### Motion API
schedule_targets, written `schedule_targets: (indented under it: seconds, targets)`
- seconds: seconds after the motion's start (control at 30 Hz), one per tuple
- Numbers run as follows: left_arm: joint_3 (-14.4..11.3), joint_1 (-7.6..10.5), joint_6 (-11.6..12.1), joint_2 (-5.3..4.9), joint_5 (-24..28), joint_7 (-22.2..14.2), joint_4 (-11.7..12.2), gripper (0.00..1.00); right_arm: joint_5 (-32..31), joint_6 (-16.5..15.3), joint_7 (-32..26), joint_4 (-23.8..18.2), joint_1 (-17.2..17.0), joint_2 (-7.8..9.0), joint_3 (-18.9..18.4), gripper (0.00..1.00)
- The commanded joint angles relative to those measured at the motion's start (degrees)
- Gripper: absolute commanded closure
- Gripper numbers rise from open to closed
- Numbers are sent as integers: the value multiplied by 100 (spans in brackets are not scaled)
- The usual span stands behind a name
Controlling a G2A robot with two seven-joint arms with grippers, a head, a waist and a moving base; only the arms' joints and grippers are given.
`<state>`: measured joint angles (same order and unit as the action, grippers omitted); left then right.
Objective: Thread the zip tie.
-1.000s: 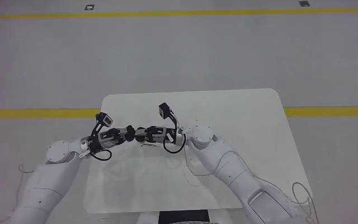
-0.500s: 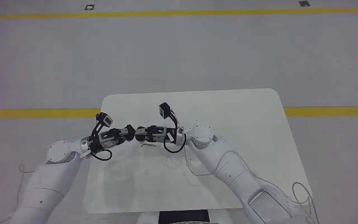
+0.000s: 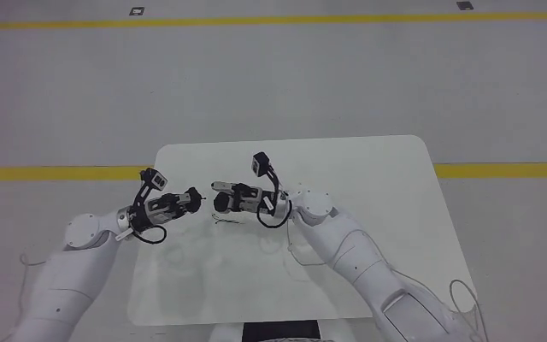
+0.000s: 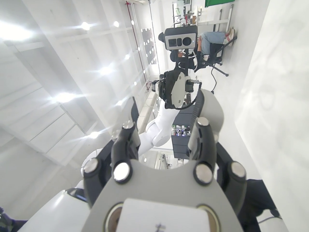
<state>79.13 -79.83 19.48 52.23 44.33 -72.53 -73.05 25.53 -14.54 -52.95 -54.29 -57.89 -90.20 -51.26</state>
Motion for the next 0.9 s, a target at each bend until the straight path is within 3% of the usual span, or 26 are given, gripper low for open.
schedule_targets:
  seconds: [0.0, 0.13, 0.4, 0.47, 0.6, 0.73, 0.87]
  targets:
    - [121, -44, 0, 20, -47, -93, -79, 100, 36, -18, 4, -30, -36, 25, -70, 0]
    - [441, -148, 0, 99, -232, -207, -376, 100, 233, 31, -64, -74, -113, 51, -167, 0]
    - [441, -148, 0, 99, -232, -207, -376, 100, 233, 31, -64, -74, -113, 51, -167, 0]
    - [419, -136, 0, 110, -357, 63, -376, 100, 233, 31, -64, -74, -113, 51, -167, 0]
    - [393, 14, 0, 141, -169, -192, -4, 100, 233, 31, -64, -74, -113, 51, -167, 0]
    - [627, 185, 0, 195, -66, -657, 499, 100, 233, 31, -64, -74, -113, 51, -167, 0]
    - [810, 251, 0, 282, 88, -711, 775, 100, 233, 31, -64, -74, -113, 51, -167, 0]
